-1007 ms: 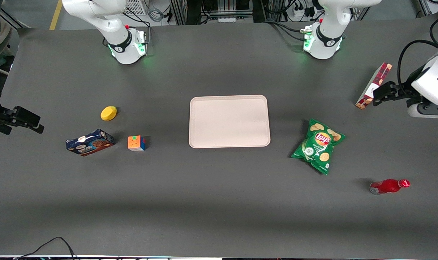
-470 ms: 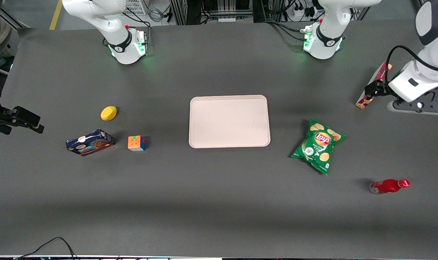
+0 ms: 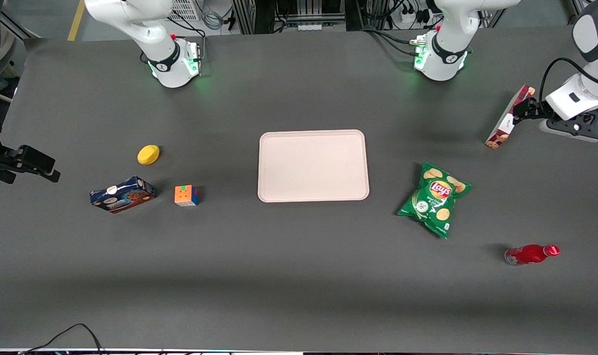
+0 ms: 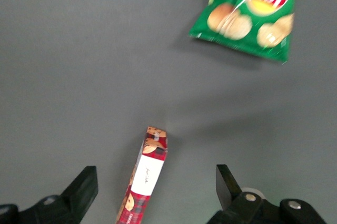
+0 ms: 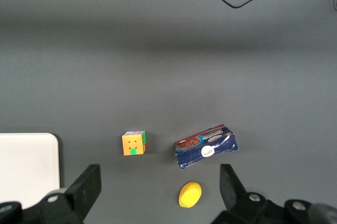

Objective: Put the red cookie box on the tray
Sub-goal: 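Lower the open left gripper over the upright red plaid cookie box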

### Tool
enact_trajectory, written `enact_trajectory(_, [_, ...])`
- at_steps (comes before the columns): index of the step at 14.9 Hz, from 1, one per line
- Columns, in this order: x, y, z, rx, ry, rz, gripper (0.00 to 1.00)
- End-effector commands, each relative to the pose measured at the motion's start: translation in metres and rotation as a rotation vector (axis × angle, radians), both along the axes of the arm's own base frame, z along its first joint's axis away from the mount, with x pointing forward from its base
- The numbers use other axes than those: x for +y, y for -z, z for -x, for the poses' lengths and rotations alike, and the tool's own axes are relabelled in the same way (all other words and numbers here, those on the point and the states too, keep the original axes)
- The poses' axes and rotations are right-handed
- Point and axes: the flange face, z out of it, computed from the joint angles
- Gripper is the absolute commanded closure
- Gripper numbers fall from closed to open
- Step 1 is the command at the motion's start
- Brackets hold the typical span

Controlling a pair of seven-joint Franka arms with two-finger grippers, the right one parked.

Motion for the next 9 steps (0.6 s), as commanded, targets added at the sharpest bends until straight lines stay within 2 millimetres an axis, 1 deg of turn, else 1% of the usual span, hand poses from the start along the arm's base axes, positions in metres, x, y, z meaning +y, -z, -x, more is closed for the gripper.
enact_trajectory(1, [0.024, 0.059, 0.048, -0.015, 0.089, -0.001, 0.00])
enact_trajectory(2, [0.028, 0.073, 0.057, -0.019, 0.128, -0.002, 0.00])
enact_trajectory(3, [0.027, 0.083, 0.061, -0.008, 0.173, -0.002, 0.00])
enact_trajectory(6, [0.031, 0.113, 0.085, 0.043, 0.213, -0.010, 0.00])
enact_trajectory(7, [0.036, 0.122, 0.092, 0.030, 0.248, -0.027, 0.00])
enact_trajectory(9, [0.061, 0.138, 0.104, 0.002, 0.302, -0.024, 0.00])
